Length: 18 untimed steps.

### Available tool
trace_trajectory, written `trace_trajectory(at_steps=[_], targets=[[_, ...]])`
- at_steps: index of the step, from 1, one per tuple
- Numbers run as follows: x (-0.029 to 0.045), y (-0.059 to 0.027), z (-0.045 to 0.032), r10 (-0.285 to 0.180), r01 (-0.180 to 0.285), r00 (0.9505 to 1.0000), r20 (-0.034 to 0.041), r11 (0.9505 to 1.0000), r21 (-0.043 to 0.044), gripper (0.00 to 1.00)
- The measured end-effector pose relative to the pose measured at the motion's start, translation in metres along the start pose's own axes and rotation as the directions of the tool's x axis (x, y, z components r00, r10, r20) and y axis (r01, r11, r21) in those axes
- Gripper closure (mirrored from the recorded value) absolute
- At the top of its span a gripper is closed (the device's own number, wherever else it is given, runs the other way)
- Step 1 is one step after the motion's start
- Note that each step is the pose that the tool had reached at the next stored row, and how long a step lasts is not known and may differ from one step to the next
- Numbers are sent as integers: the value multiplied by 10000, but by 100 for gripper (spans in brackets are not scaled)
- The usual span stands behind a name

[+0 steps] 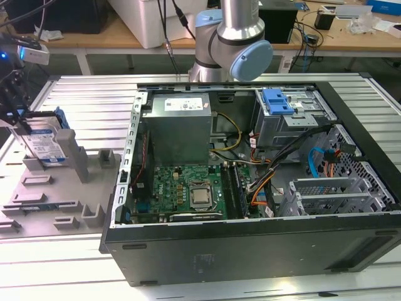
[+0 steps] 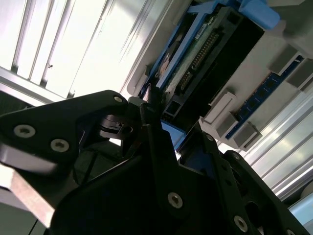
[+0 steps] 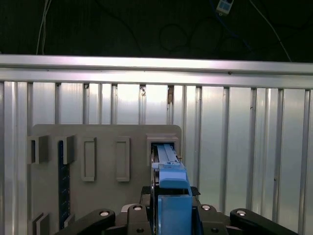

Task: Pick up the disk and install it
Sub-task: 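Pick up the disk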

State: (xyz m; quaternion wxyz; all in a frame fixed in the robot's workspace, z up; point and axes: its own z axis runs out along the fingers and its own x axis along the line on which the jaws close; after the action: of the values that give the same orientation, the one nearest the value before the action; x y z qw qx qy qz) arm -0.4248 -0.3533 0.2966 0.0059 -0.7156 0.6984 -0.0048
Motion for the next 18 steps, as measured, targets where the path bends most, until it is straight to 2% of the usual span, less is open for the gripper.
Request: trace_trajectory(at_steps=[10,18], targets=[[0,-1,-67,0,0,10000,-26,10000,0,64],[0,-2,-168,0,0,10000,-37,10000,-1,64]])
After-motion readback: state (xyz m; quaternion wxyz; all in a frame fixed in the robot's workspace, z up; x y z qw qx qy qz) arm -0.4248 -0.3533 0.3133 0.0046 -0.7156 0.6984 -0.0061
